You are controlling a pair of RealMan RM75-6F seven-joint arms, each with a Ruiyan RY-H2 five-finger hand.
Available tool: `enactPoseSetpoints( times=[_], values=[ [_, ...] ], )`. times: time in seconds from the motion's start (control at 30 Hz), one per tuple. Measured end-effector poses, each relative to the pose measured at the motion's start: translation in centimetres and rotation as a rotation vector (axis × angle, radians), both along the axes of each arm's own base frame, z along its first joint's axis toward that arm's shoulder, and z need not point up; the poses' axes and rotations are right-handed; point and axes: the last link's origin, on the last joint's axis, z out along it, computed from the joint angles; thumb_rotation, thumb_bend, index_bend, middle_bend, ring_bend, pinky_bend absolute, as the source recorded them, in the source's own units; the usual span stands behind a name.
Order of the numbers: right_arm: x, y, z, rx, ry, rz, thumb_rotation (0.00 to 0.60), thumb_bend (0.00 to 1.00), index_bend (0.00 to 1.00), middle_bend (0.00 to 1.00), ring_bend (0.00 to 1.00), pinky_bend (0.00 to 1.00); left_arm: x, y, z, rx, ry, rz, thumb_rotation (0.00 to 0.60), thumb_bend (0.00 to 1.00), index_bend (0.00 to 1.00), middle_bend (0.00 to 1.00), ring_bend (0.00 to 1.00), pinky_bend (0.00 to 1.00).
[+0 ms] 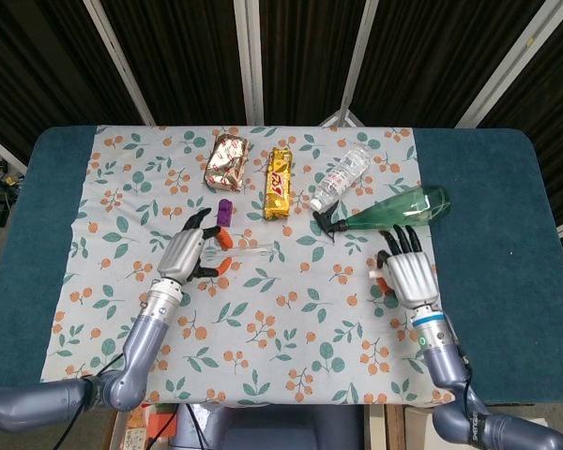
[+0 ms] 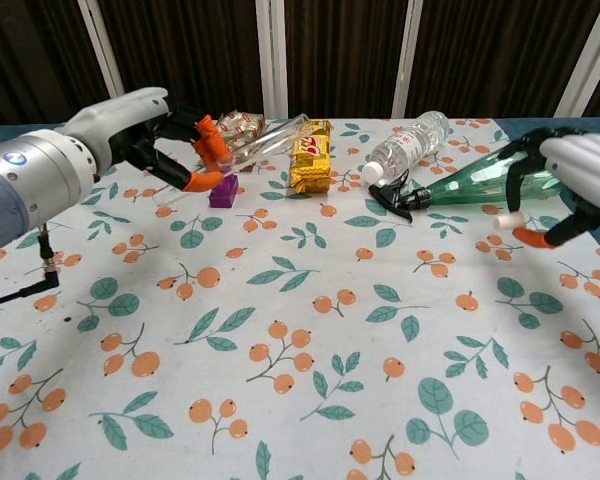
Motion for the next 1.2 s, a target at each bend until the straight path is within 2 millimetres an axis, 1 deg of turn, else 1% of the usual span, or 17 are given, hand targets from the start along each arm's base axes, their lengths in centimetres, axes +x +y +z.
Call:
enactPoseSetpoints(
  times=[0.17,0.3,0.43,0.53,0.67,0.87,1.0,1.2],
  values=[
    [2.0,-2.2,2.3,-0.09,-0.022,0.053,0.6,0.43,0.64,0.18,0.02,0.04,1.2,0.7,-1.7,-0.01,-0.086,0.042,0.6,0.52,0.63,0.49,0.05,0.0],
    [4.0,-4.1,4.3,-0.178,-0.035,0.109,0.6,0.43,0.64,0.18,0.02,0.04,1.9,1.4,-2.9,-0.002,-0.152,0.06,0.6,0.52,0.63,0.49,0.05,0.0],
    [5.1,-5.2,5.4,-0.234,-0.021,0.154,0.6,0.43,0.64,0.18,0.02,0.04,2.5,1.9,-4.3,-0.001,-0.211,0.086,0.6,0.52,0.63,0.49,0.05,0.0],
    [5.6,-5.6,5.6,-0.257,0.006,0.192,0.6,0.43,0.64,0.18,0.02,0.04,3.1,2.1,-5.3,-0.016,-0.217,0.093,0.6,0.52,0.63,0.49,0.05,0.0],
    [6.1,-6.1,5.7,-0.286,0.06,0.255,0.6,0.43,0.64,0.18,0.02,0.04,3.6,2.3,-5.5,-0.027,-0.2,0.101,0.6,0.52,0.63,0.49,0.05,0.0],
    [7.1,-6.9,5.3,-0.328,0.153,0.355,0.6,0.43,0.64,0.18,0.02,0.04,4.2,2.2,-5.5,-0.05,-0.193,0.135,0.6,0.52,0.63,0.49,0.05,0.0],
    [8.2,-7.0,4.5,-0.338,0.161,0.395,0.6,0.43,0.64,0.18,0.02,0.04,4.8,1.9,-5.2,-0.067,-0.205,0.171,0.6,0.52,0.63,0.49,0.05,0.0],
    [8.8,-6.9,3.9,-0.342,0.163,0.414,0.6,0.43,0.64,0.18,0.02,0.04,5.8,2.0,-4.6,-0.075,-0.216,0.205,0.6,0.52,0.63,0.49,0.05,0.0]
  ],
)
